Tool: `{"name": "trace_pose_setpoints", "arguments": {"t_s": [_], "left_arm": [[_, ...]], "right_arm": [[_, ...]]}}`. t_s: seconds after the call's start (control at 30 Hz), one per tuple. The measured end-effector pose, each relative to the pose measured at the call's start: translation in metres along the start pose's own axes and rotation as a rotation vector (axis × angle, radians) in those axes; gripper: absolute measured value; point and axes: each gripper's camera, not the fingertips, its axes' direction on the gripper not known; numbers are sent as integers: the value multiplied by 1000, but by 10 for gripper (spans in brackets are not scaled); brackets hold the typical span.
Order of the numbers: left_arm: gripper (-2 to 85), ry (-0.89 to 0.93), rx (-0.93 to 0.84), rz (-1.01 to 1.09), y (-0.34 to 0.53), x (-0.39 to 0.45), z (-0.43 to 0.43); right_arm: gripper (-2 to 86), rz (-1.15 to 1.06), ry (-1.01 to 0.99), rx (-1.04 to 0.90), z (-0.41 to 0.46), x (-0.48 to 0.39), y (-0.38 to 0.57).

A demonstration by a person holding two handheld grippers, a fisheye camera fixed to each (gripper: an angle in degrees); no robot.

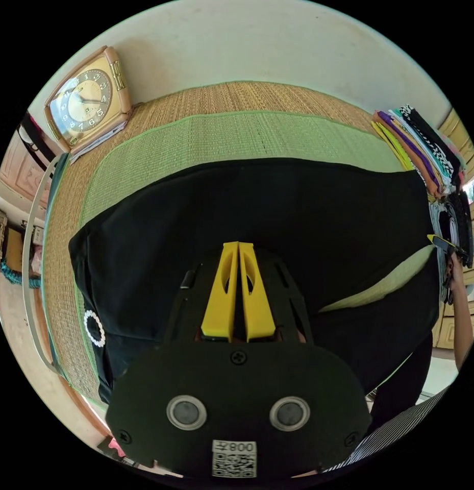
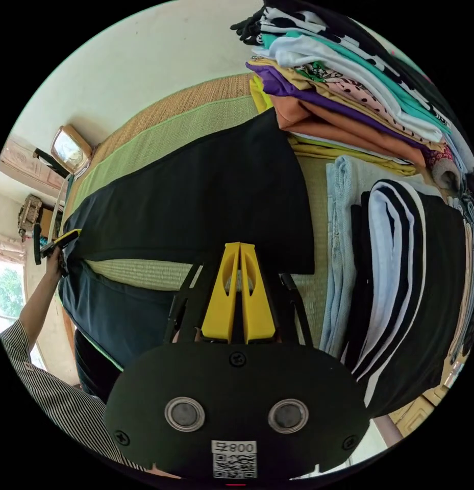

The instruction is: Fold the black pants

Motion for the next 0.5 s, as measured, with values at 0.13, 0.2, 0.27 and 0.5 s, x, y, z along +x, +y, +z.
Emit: {"name": "trace_pose_setpoints", "arguments": {"t_s": [0.13,0.2,0.27,0.5], "left_arm": [[1,10,59,22,17,-7,-3],[1,13,-33,34,23,-11,13],[1,52,12,-21,36,-25,9],[1,73,126,-134,110,-69,-15]], "right_arm": [[1,-35,61,4,-1,-16,-2],[1,-25,48,6,3,-18,-6],[1,-3,34,5,1,-21,-11],[1,-265,-90,46,-7,-121,-24]]}}
